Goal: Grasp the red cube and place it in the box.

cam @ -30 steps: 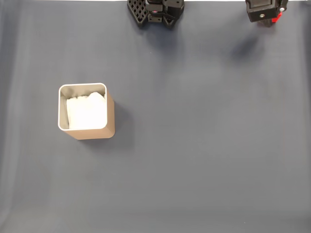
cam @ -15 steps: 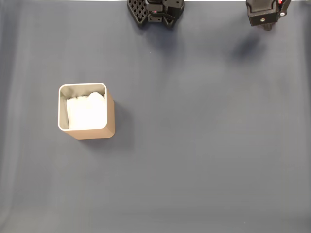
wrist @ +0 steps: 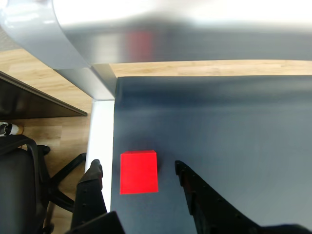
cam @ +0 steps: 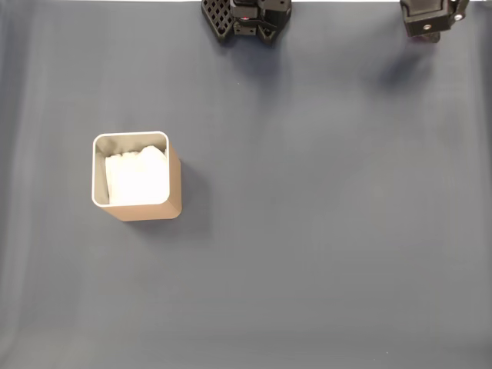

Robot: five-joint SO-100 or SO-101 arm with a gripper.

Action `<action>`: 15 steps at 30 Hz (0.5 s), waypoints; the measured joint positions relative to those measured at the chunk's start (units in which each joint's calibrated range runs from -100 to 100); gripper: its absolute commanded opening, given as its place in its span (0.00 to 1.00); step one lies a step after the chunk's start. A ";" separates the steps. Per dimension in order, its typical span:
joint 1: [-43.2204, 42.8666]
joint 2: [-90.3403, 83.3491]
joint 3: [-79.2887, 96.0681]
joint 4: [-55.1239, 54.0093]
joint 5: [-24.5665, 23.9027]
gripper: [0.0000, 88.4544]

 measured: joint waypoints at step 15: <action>-2.41 1.96 -0.55 0.00 -1.32 0.42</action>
